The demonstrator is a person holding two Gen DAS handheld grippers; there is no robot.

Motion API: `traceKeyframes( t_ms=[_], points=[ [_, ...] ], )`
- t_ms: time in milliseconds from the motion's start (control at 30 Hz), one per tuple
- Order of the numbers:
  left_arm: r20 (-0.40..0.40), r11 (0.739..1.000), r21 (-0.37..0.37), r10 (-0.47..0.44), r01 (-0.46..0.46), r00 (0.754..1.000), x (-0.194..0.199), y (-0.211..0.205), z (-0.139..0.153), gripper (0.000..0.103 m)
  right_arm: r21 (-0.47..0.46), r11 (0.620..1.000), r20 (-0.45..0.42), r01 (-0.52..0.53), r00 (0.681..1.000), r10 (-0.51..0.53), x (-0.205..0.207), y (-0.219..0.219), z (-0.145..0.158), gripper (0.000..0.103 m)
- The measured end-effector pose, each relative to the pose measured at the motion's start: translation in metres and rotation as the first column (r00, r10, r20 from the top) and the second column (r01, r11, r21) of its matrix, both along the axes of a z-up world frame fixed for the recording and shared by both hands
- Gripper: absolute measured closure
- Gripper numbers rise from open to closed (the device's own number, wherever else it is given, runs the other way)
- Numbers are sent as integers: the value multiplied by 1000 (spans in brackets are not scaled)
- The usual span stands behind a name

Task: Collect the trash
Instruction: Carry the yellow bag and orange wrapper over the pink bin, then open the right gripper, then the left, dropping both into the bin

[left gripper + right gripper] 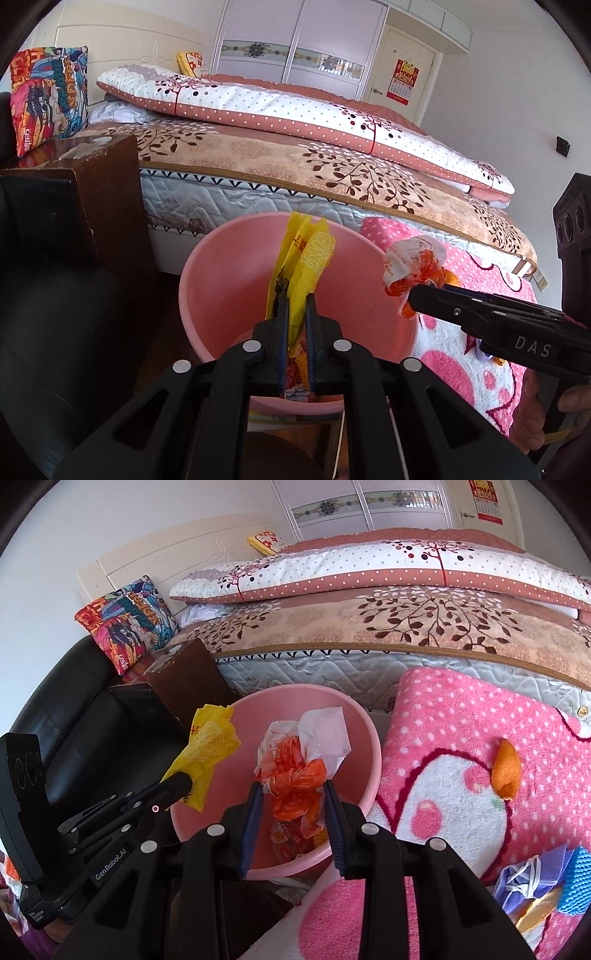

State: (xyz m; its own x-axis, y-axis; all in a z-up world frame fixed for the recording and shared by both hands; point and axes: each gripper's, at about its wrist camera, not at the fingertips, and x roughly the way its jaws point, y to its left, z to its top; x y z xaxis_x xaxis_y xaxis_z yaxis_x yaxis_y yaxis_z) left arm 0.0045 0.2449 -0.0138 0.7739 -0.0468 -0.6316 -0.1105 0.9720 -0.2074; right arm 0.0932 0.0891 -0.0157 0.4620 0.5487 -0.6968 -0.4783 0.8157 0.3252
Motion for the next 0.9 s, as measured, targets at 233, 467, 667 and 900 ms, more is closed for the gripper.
traceKeyframes(
  t_ms=[233, 467, 667, 900],
  points=[
    [-24, 1000, -3, -12, 12, 1000, 4, 2, -8, 95, 7, 1000, -18, 29, 999, -29, 5, -5, -6, 70],
    [-45, 1000, -5, -29, 28, 999, 13, 2, -13, 95, 4, 999, -28, 41, 999, -41, 11, -9, -10, 70],
    [-53, 999, -18, -50, 49, 997, 23, 5, -6, 93, 3, 1000, -10, 21, 1000, -21, 12, -4, -7, 64],
    [-33, 997, -46, -56, 54, 998, 26, 11, 6, 72, 22, 1000, -5, 21, 1000, -21, 13, -8, -4, 56]
  ],
)
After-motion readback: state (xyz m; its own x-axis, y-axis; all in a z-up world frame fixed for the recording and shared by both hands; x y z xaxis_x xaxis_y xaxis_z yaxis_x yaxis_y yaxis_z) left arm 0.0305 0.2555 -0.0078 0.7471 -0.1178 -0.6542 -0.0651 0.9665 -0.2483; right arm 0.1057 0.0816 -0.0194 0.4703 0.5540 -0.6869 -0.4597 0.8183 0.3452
